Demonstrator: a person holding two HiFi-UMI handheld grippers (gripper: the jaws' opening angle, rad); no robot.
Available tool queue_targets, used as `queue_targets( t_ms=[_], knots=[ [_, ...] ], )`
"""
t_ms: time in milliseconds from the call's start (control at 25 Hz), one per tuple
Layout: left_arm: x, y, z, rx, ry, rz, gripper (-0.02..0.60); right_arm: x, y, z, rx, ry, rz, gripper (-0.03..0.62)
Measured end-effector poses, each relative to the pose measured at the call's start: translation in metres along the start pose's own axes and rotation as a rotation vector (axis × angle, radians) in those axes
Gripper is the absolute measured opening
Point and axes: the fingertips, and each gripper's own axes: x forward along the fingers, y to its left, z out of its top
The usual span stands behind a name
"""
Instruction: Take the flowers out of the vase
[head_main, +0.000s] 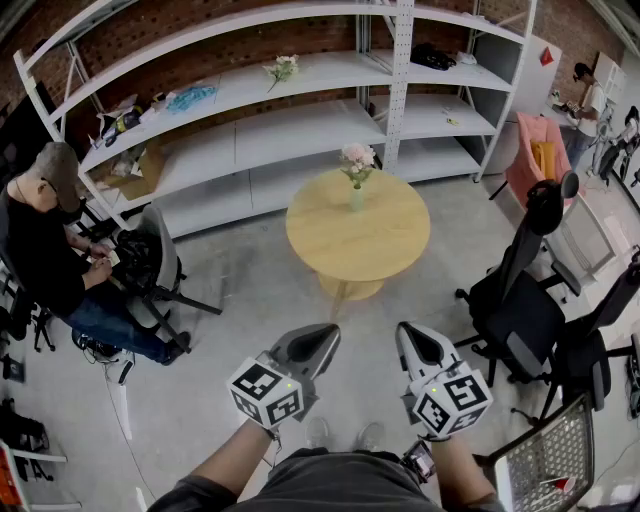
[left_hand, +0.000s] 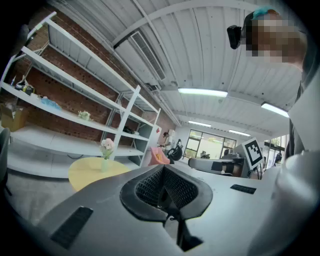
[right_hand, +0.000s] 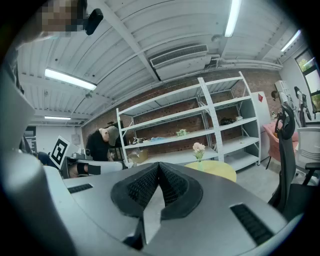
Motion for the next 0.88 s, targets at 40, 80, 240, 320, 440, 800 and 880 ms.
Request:
queue_targets(
  t_ms=[40,80,240,320,440,800,880],
  knots=[
    [0.001,0.000,0.001,-0.001,-0.001,0.001,0.009,0.001,-0.001,0.002,-0.002,-0.003,0.002,0.015],
    [0.002,0.000,0.002,-0.001,-0.003,0.001,0.009,0.002,-0.001,0.003,-0.003,-0.006,0.003,0.015],
    [0.003,-0.001,0.004,0.001,-0.005,0.005,0.009,0.003,-0.001,0.008,-0.013,-0.012,0.013,0.015],
    [0.003,-0.002,0.004,0.002,-0.007,0.008,0.009,0.002,-0.001,0.008,-0.012,-0.013,0.016,0.015],
    [0.003,-0.006,0.002,0.004,-0.007,0.012,0.009,0.000,-0.001,0.007,-0.006,-0.017,0.012,0.015],
    [0.007,-0.023,-0.001,0.008,-0.035,0.060,0.009,-0.021,-0.016,0.004,0.008,-0.023,0.015,0.017],
    [0.012,-0.031,-0.004,0.012,-0.041,0.071,0.009,-0.029,-0.022,0.004,0.005,-0.025,0.023,0.017]
  ],
)
